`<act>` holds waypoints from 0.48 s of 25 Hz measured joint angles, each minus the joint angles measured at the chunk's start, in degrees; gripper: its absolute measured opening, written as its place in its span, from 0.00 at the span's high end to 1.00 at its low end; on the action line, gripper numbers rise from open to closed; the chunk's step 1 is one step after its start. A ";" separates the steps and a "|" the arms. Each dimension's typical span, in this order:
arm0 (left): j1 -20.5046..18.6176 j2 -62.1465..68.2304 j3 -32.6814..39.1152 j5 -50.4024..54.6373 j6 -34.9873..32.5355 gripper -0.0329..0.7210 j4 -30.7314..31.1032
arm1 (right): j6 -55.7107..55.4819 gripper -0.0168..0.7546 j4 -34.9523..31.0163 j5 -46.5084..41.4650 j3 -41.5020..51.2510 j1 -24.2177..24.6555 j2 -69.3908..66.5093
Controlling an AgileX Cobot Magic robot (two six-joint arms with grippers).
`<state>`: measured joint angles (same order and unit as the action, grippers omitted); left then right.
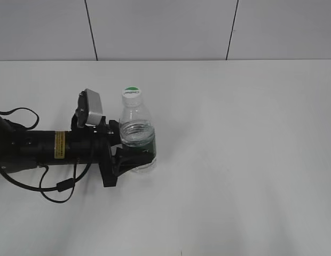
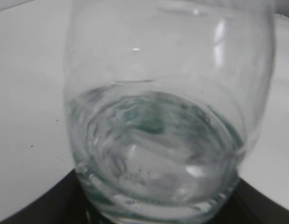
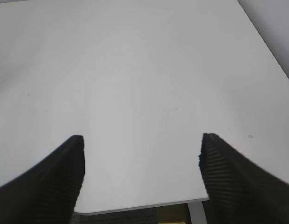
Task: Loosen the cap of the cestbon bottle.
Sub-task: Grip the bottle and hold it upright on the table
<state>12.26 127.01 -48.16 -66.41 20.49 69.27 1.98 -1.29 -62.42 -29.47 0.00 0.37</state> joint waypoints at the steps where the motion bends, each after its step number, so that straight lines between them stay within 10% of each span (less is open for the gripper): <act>1: 0.93 0.00 0.00 -0.08 0.00 0.41 -0.46 | 0.00 0.22 0.00 0.00 0.00 0.00 0.00; 12: 12.35 0.08 -10.08 5.57 0.00 0.41 -0.65 | 0.00 0.22 0.00 0.00 0.00 0.00 0.00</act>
<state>24.61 127.09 -58.24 -60.83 20.49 68.63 1.98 -1.29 -62.42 -29.47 0.00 0.37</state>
